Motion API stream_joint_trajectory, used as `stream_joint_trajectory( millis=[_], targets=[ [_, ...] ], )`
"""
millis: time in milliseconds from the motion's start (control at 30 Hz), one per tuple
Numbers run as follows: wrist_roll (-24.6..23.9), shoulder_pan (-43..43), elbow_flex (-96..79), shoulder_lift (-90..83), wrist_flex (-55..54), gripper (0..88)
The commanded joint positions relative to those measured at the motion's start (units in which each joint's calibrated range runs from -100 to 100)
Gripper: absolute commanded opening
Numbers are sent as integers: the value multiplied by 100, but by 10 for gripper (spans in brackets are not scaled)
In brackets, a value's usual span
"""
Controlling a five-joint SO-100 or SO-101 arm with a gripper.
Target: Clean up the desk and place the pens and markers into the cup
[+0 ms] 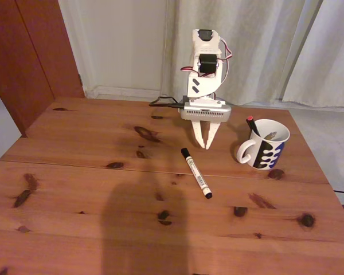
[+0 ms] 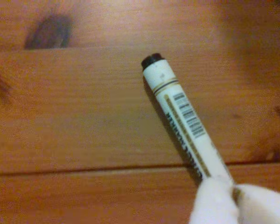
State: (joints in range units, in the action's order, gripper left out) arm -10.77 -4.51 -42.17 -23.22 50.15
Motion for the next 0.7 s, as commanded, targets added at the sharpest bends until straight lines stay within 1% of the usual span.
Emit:
stream_joint_trajectory(
  millis=[0, 200, 333, 500, 667],
  targets=[
    [234, -19, -94, -181, 142, 7],
    [553, 21, 177, -181, 1287, 7],
    [600, 29, 556, -156, 1794, 7],
    [595, -3, 736, 349, 1785, 6],
    [574, 29, 1511, 1027, 1785, 6]
  ],
)
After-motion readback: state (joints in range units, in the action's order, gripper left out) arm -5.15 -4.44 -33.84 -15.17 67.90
